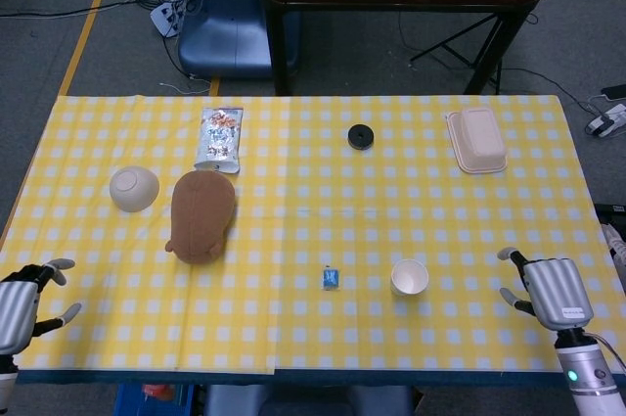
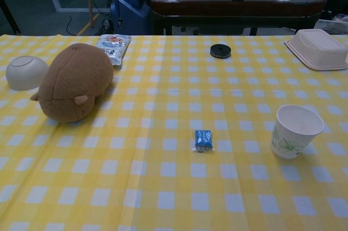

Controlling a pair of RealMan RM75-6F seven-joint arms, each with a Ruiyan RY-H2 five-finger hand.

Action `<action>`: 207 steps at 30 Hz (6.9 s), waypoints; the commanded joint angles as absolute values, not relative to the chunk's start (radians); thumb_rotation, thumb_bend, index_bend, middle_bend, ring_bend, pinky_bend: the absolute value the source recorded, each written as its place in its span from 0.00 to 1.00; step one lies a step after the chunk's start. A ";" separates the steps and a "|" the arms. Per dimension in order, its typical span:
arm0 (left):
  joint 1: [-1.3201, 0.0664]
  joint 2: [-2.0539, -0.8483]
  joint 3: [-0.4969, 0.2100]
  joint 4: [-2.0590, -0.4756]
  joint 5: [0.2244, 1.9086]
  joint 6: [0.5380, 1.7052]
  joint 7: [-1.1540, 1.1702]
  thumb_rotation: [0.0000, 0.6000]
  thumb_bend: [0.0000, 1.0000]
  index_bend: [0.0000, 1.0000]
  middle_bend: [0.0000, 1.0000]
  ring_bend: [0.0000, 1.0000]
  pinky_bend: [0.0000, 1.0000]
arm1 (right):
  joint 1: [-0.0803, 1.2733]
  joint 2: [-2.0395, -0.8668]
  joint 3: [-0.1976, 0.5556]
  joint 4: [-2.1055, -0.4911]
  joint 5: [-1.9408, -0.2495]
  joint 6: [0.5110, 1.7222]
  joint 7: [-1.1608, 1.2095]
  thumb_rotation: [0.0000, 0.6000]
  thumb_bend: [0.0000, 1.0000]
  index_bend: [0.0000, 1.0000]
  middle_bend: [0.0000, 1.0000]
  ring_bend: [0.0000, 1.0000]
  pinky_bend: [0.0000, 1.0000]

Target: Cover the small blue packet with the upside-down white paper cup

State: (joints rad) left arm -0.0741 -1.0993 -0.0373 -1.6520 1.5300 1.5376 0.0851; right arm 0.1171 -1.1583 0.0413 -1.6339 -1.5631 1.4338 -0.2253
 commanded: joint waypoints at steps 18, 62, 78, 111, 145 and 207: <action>-0.061 -1.083 -0.044 -1.664 1.539 1.567 0.061 1.00 0.14 0.43 0.51 0.42 0.54 | 0.306 -1.119 0.038 -1.872 -1.460 1.106 -0.581 1.00 0.00 0.28 1.00 1.00 1.00; -0.050 -1.066 -0.052 -1.671 1.543 1.583 0.037 1.00 0.14 0.43 0.51 0.42 0.54 | 0.529 -1.254 0.029 -1.943 -1.149 1.011 -0.877 1.00 0.00 0.26 1.00 1.00 1.00; -0.052 -1.067 -0.052 -1.669 1.540 1.576 0.039 1.00 0.14 0.43 0.51 0.42 0.54 | 0.525 -1.227 0.025 -1.908 -1.209 1.037 -0.659 1.00 0.01 0.55 1.00 1.00 1.00; -0.051 -1.064 -0.068 -1.668 1.510 1.572 0.034 1.00 0.14 0.43 0.51 0.42 0.54 | 0.610 -1.350 -0.025 -1.281 -1.660 0.984 1.061 1.00 0.00 0.17 1.00 1.00 1.00; -0.054 -1.063 -0.070 -1.669 1.502 1.564 0.031 1.00 0.14 0.43 0.51 0.42 0.54 | 0.692 -1.230 0.088 -1.725 -1.138 0.937 -0.585 1.00 0.06 0.26 1.00 1.00 1.00; -0.055 -1.058 -0.083 -1.654 1.480 1.560 0.000 1.00 0.14 0.43 0.51 0.42 0.54 | 0.831 -1.421 0.021 -1.569 -1.080 0.874 -0.768 1.00 0.19 0.56 1.00 1.00 1.00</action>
